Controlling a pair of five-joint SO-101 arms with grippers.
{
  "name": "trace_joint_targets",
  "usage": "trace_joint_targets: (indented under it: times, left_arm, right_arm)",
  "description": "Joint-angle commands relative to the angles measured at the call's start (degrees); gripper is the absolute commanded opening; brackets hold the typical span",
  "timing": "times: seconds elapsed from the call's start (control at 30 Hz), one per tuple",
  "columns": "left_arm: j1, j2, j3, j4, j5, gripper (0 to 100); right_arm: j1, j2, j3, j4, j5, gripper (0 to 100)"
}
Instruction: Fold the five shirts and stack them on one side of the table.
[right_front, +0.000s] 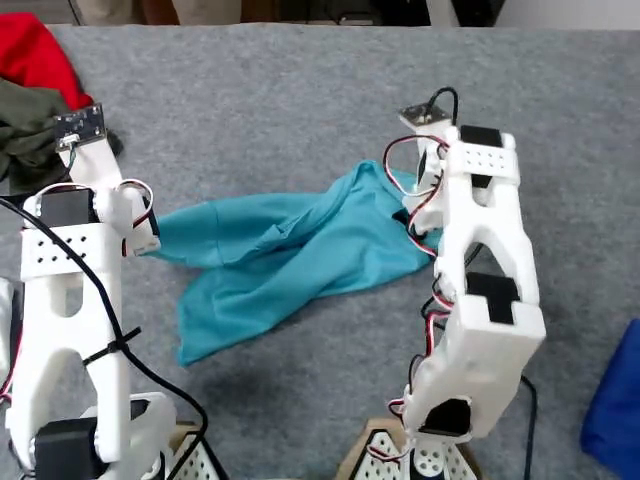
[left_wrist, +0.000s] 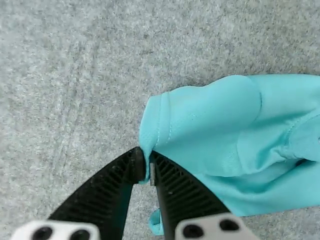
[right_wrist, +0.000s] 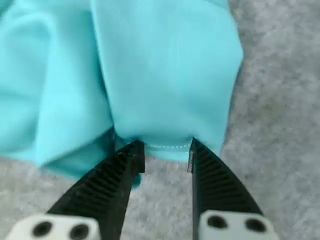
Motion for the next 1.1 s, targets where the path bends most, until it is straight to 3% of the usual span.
trace_joint_targets:
  times: [0.0,0.2,0.33,0.57,0.87,1.07]
  left_arm:
    - [-0.35,0.04,-2.9,-0.88,0.62,2]
    - [-0.35,0.04,-2.9,-0.97,0.53,2]
    - [-0.35,0.04,-2.9,-0.97,0.53,2]
    - [-0.35,-0.04,-5.19,-1.05,0.35,2]
    - [-0.26,-0.04,-25.85,0.09,0.35,2]
    - [1.49,0.04,-43.78,8.26,0.35,2]
  right_arm:
    - [-1.98,3.82,-0.31,-2.73,0.18,15.7]
    - [-4.79,7.08,-0.31,-1.67,0.26,14.7]
    - [-4.44,6.29,-5.76,7.65,-0.62,0.0]
    - [-1.45,1.98,-16.66,17.05,0.18,0.5]
    - [5.49,-7.6,-32.4,21.1,3.25,0.5]
    - [12.88,-9.98,-42.33,20.92,8.97,0.5]
